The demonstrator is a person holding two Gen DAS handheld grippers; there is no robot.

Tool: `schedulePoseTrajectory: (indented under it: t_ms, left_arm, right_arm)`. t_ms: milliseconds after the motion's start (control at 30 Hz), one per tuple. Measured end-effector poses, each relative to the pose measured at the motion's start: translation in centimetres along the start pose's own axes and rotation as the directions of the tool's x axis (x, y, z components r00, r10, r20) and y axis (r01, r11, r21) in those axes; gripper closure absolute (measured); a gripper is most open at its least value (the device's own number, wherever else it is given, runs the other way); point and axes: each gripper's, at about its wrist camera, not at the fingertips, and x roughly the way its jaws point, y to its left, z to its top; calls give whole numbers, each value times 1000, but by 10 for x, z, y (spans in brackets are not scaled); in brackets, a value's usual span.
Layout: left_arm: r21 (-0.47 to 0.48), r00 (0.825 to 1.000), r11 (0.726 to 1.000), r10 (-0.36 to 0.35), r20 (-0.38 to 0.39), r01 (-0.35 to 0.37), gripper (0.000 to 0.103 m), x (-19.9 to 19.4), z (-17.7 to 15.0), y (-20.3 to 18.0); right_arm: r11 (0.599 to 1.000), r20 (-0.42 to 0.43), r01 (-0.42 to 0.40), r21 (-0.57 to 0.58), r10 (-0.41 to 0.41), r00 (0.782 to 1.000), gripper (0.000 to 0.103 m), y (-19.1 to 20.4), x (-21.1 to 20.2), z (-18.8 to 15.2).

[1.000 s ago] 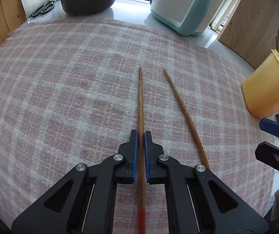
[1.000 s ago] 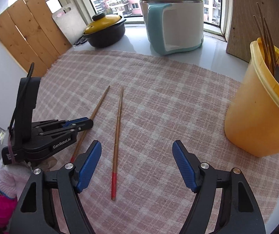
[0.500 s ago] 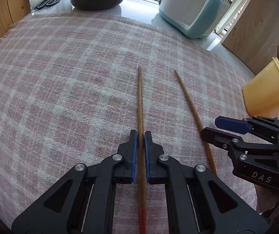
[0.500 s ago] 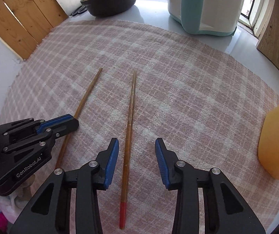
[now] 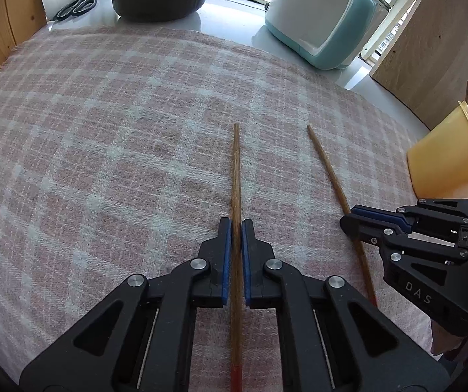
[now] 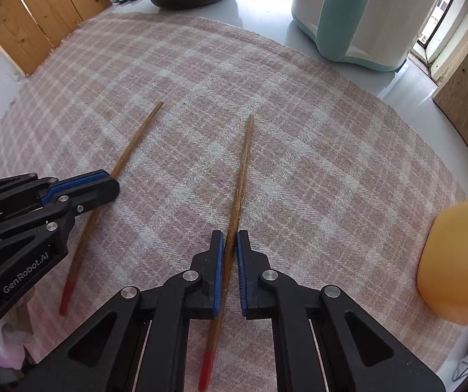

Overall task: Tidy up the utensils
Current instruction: 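Carry both chopsticks over the yellow holder with both tools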

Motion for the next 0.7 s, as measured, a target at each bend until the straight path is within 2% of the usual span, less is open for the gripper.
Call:
schedulePoseTrajectory:
  t_ms: [333, 700]
  left_arm:
    - [-42, 998, 998, -49, 47, 51, 99, -25, -11, -2]
    - [-7, 988, 995, -96, 122, 98, 99, -65, -22, -40]
  right_arm:
    - [995, 77, -77, 70, 72, 994, 98, -16, -28, -29]
    - [992, 184, -113, 59, 101, 978, 98, -29, -74, -51]
